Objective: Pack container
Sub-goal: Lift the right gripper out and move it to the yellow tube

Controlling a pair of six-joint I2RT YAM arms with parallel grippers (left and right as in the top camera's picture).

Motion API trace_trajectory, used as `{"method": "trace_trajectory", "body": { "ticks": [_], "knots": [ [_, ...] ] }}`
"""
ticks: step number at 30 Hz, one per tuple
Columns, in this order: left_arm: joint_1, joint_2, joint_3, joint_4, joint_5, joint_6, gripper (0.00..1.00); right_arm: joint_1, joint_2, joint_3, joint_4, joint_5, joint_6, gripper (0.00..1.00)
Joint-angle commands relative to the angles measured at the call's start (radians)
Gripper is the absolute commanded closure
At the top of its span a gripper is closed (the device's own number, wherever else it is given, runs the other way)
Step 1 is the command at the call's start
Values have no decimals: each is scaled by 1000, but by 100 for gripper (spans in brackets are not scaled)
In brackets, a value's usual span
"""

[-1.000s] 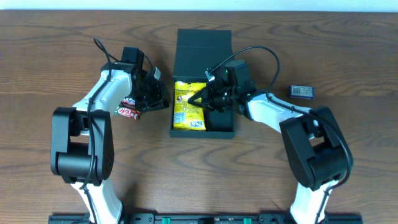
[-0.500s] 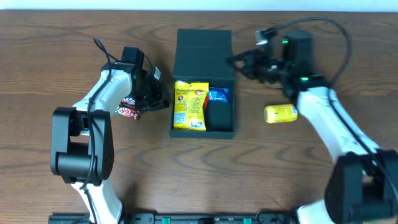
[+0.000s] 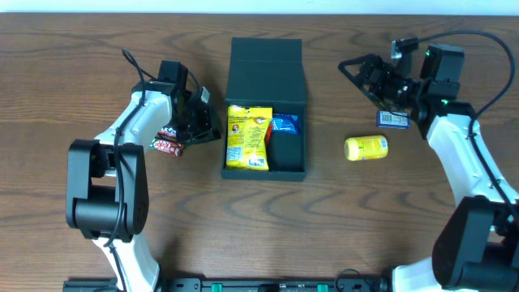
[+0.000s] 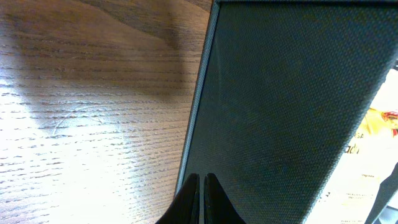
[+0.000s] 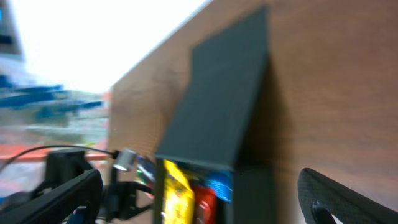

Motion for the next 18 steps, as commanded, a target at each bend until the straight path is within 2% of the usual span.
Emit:
{"method": "trace_trajectory", "body": {
  "ticks": [1, 7, 9, 12, 18],
  "knots": [
    [2, 4, -4, -1, -4, -4, 94, -4, 1, 1, -91, 163, -80, 1],
    [2, 4, -4, 0, -4, -4, 94, 10, 1, 144, -546, 600, -171, 1],
    [2, 4, -4, 0, -4, -4, 94, 21, 1, 185, -621, 686, -188, 1],
    [2, 4, -4, 1, -4, -4, 94, 41, 2, 193, -712, 796, -223, 1],
    [2, 4, -4, 14, -4, -4, 94, 74, 4, 122, -704, 855, -268, 1]
  ]
}}
